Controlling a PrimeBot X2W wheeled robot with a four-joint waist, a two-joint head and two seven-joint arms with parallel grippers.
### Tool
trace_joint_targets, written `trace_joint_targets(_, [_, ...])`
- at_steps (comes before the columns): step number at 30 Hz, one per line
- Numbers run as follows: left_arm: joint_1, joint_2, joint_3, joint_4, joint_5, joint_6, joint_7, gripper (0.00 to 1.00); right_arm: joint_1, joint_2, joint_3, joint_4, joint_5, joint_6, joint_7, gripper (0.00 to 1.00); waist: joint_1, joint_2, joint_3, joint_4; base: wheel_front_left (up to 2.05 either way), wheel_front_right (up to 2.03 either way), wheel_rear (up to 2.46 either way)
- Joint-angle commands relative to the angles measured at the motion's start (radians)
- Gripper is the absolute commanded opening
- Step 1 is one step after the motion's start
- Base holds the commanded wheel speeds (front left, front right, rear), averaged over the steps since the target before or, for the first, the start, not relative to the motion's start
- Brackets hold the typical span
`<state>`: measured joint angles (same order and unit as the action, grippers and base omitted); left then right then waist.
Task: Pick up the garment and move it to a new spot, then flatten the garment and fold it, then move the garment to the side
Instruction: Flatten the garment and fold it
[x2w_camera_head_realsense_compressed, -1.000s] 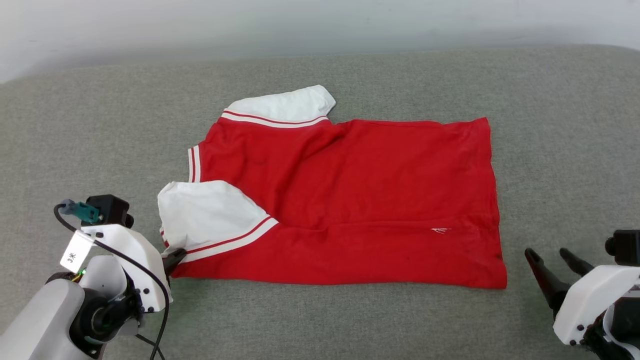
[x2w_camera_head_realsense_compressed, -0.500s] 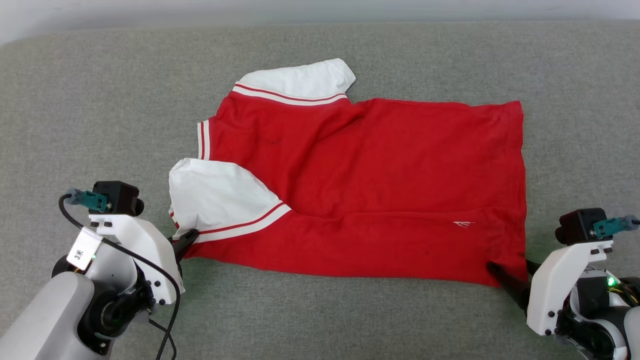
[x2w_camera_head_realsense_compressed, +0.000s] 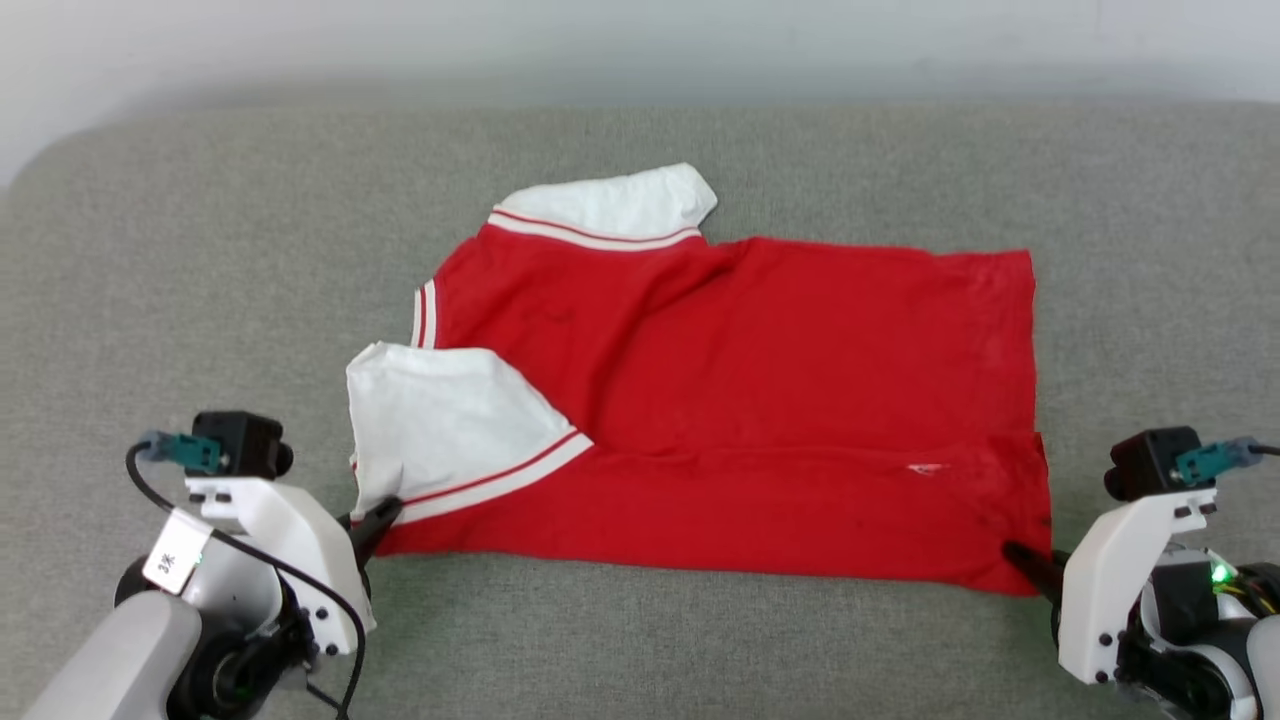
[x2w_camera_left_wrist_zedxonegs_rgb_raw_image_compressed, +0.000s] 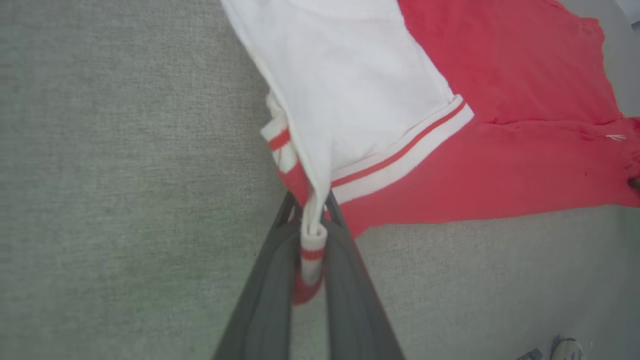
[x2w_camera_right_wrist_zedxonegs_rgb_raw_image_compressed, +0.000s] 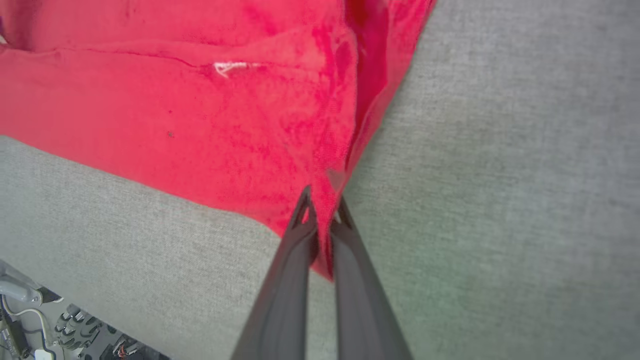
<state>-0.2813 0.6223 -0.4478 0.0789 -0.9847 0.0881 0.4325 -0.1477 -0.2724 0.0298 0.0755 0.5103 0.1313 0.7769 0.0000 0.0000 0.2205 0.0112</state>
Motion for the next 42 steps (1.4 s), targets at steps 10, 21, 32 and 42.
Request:
trace_joint_targets(10, [0.172,0.032,0.015,-0.044,-0.037,0.056,-0.013,0.0,0.141,-0.021,0.017,-0.036,0.035,-0.001,0.02,0.0,0.0,0.0,-0.165,0.006,0.0,0.0,0.0])
trace_joint_targets(21, [0.388,0.03,0.049,-0.054,-0.129,0.101,-0.033,0.0,0.315,0.03,-0.009,-0.053,0.03,-0.001,-0.001,0.0,0.0,0.0,-0.209,0.014,0.0,0.0,0.0])
trace_joint_targets(32, [0.295,-0.04,0.01,0.059,-0.084,0.042,-0.092,1.0,0.314,0.092,-0.047,-0.024,-0.034,-0.001,-0.233,1.0,0.0,0.0,-0.197,0.02,0.0,0.0,0.0])
trace_joint_targets(42, [0.196,-0.018,0.017,0.016,0.063,0.06,-0.23,1.0,0.259,0.16,-0.12,-0.11,-0.187,-0.001,-0.556,1.0,0.0,0.0,-0.197,0.009,0.0,0.0,0.0])
